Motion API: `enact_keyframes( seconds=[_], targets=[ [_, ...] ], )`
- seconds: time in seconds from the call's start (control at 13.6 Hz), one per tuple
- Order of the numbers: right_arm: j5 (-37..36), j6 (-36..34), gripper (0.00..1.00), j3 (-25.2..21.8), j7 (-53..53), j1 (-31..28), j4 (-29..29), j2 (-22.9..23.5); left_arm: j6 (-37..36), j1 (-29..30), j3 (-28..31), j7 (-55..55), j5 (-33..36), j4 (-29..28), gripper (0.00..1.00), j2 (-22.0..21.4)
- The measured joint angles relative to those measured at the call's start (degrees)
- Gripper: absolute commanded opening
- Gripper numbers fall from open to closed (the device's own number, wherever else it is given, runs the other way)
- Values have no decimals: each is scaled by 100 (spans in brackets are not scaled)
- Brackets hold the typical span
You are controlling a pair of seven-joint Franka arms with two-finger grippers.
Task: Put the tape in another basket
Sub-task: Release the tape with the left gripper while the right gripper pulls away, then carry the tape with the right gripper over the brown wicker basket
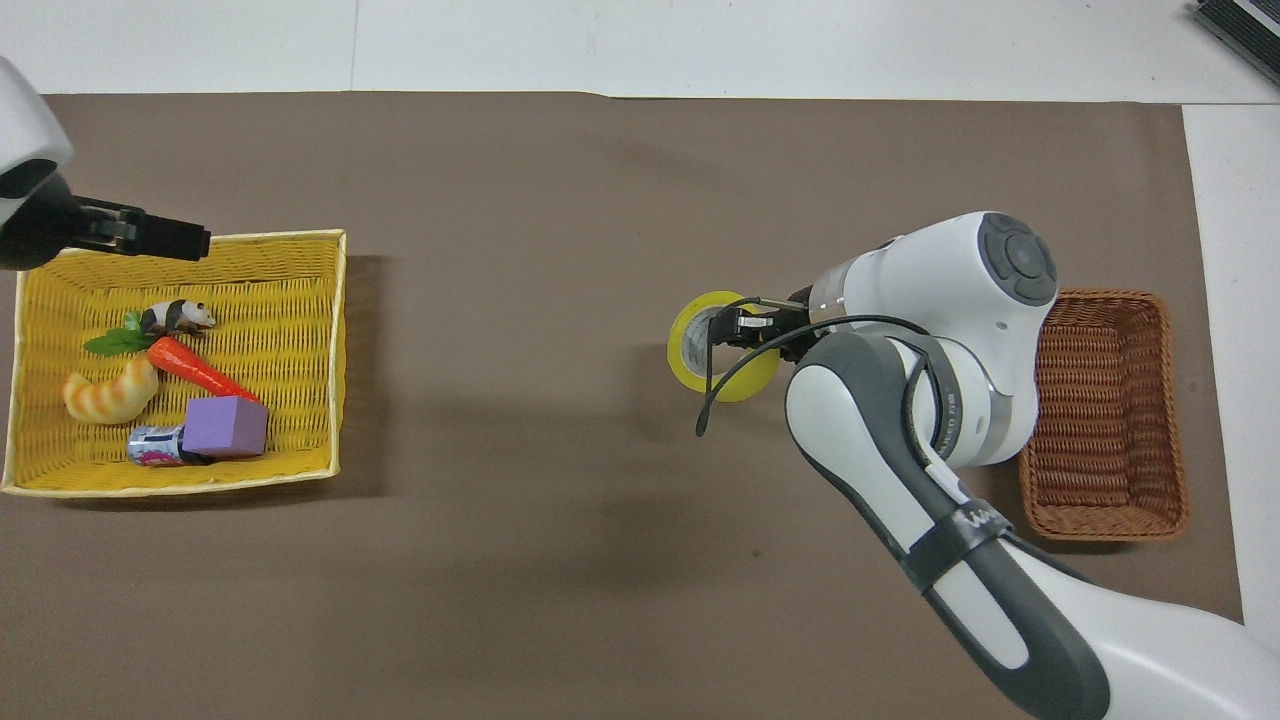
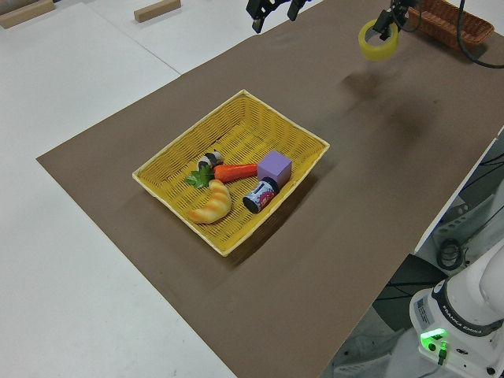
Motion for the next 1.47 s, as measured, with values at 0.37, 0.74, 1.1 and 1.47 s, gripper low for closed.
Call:
enact_keyframes(
  seconds=[0.37, 0.74, 1.1, 1.47],
  targets=[
    [-747, -1148, 0, -19, 8, -530, 424, -318, -1284, 45, 4, 33, 155, 782, 100, -34],
    [-1444, -2295, 0, -21, -109, -1027, 965, -412, -1443, 45, 6, 185, 292, 892, 100, -34],
    [-1897, -2981, 0, -30, -827, -1745, 1194, -527, -1443, 45, 0, 194, 292, 892, 100, -34],
    [-2137, -2971, 0, -32, -1259, -2606, 1070, -537, -1443, 45, 0, 194, 292, 892, 100, -34]
  ],
)
